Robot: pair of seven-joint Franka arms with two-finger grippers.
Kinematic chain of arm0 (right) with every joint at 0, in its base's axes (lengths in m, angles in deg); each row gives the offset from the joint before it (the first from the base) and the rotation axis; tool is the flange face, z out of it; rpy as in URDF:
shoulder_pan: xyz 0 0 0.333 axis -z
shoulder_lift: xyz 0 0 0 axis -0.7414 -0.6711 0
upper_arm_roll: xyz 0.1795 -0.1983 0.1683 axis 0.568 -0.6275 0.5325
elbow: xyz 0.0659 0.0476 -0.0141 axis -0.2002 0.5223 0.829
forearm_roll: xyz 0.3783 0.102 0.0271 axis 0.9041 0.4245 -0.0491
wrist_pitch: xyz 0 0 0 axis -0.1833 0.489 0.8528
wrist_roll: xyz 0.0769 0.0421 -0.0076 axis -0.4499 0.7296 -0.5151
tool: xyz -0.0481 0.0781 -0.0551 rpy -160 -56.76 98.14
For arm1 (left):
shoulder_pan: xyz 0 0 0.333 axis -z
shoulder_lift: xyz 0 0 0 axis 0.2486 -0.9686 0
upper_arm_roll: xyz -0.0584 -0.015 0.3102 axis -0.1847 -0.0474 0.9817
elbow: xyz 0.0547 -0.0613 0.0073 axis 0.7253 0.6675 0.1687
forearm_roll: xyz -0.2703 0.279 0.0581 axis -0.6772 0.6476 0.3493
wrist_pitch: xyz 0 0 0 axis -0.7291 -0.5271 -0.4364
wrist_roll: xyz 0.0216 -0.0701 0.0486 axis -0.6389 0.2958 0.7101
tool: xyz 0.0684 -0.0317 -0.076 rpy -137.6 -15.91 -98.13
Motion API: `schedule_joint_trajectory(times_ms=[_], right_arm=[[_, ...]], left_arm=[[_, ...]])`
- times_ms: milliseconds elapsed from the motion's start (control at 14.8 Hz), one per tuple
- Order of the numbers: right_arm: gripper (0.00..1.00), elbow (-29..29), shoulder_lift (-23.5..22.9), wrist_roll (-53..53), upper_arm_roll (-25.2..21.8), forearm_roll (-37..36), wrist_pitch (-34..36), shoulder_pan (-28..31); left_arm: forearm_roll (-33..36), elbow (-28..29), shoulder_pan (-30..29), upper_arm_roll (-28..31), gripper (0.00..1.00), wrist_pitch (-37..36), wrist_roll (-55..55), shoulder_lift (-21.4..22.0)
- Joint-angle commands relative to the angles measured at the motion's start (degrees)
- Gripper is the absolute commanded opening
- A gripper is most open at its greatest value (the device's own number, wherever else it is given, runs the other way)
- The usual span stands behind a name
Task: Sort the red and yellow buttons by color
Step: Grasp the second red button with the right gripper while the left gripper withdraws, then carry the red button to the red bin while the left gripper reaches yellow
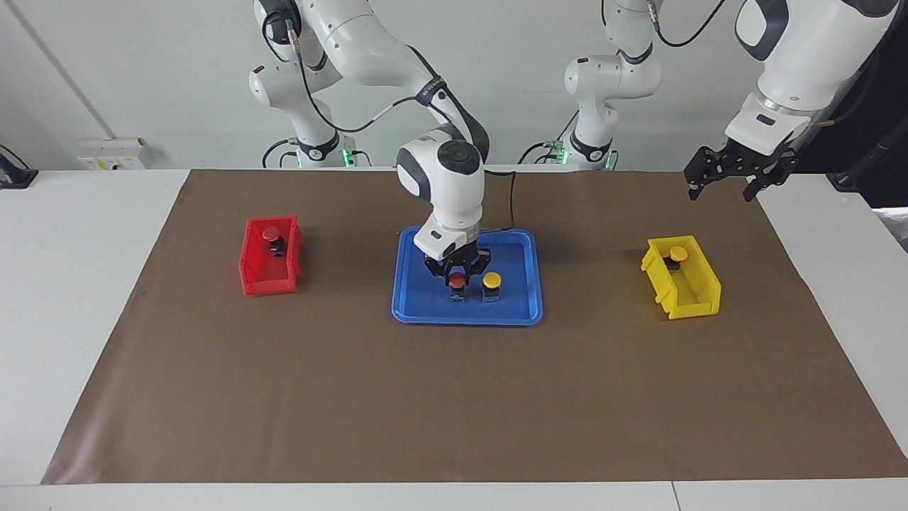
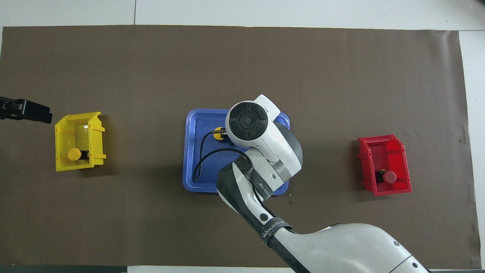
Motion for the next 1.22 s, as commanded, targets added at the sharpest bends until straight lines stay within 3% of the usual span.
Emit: schedule_joint_trajectory(times_ms=[0, 203, 407, 542, 746, 949, 1153], right_arm=[[0.28, 0.32, 6.37, -2.55, -0.21, -0.89, 5.84, 3.57], [0.28, 4.96, 15.77, -8.78, -0.3, -0.89, 12.97, 10.16], [0.28, 17.95, 26.75, -18.0, -0.3, -0.81, 10.1, 16.4], [0.28, 26.14, 32.57, -26.34, -0.3, -0.81, 6.49, 22.54], [0.28, 29.16, 34.26, -38.58, -0.3, -0.54, 5.6, 30.73], [0.28, 31.0, 34.35, -41.76, -0.3, -0.45, 5.25, 34.87], [0.28, 33.98, 34.26, -44.04, -0.3, 0.07, 3.5, 37.77]], left_arm=[[-2.88, -0.4, -0.65, 0.55, 1.0, -0.15, -0.58, -0.25], [-3.67, 1.17, -0.22, 0.64, 1.0, 2.04, 2.29, 0.18], [-3.67, 11.52, 5.99, 0.28, 1.0, 14.93, 13.18, 3.43], [-3.67, 13.05, 11.36, 0.29, 1.0, 17.68, 20.04, 1.61], [-3.67, 12.61, 19.88, 0.28, 1.0, 23.65, 31.19, -4.19], [-3.5, 12.17, 29.37, 0.29, 1.0, 30.16, 42.98, -10.78], [-2.62, 10.94, 34.66, 0.46, 1.0, 32.46, 47.84, -16.59]])
